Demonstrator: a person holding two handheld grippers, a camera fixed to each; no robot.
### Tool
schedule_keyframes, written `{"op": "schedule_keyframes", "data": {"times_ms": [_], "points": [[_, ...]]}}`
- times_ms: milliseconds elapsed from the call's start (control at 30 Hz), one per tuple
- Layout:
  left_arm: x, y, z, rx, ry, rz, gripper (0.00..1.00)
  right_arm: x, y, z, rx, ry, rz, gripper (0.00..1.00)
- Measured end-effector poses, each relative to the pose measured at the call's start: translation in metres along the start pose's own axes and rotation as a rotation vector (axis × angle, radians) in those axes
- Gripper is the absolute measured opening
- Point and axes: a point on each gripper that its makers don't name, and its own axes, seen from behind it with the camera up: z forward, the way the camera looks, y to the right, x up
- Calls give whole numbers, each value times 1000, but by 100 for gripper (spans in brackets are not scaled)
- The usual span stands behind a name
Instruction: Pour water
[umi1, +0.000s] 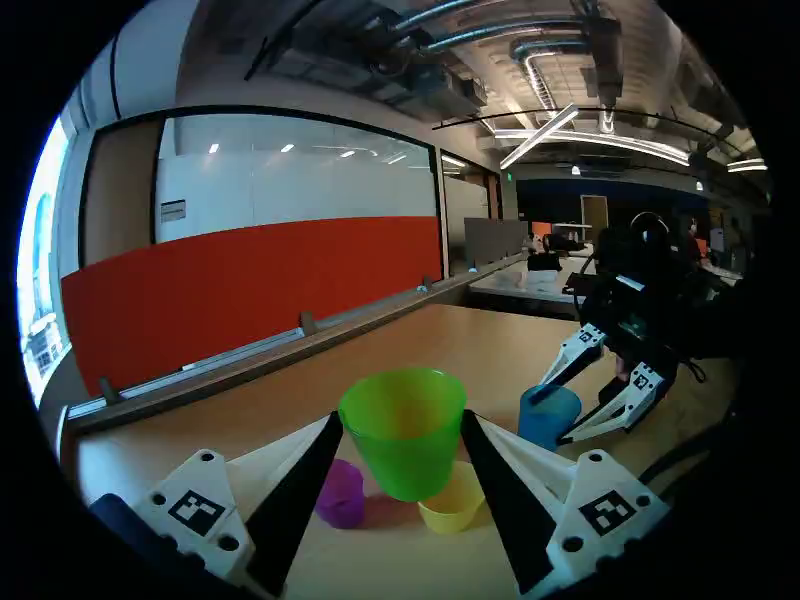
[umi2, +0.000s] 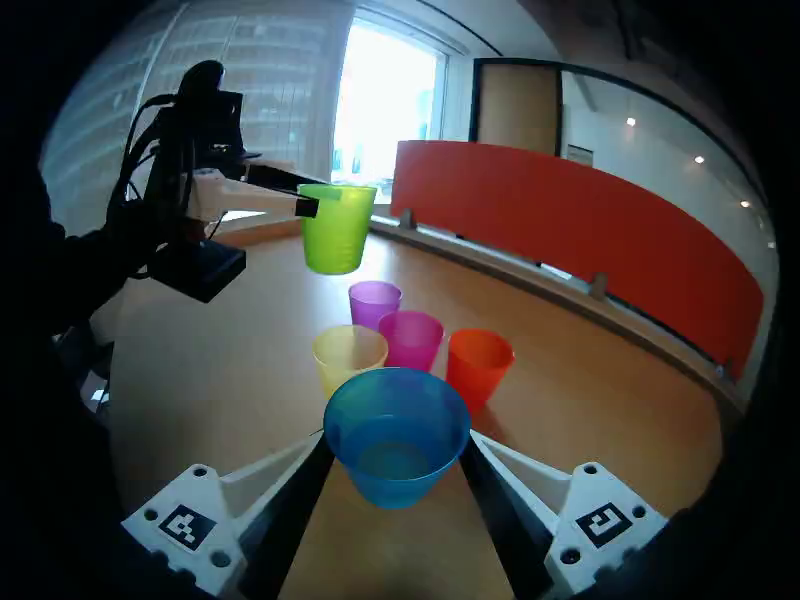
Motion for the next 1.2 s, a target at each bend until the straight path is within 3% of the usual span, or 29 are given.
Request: {"op": "schedule_keyframes", "data": {"times_ms": [200,500,700,1000,1200], "points": [[-26,20,-13,8,-8,-3,87,0,-6,0,6,5,0,89],[-46,49,-29,7,-13,70,87,5,-13,1,11,26,-1,89],[-44,57,-39,24,41,67,87,9,-16,1,15,38,-4,89],[-41,56,-50,73,103,44,87,12,-18,0,6,58,-14,89],[-40,62,-54,62,126,52,87,18,-20,1,3,77,-9,89]]}}
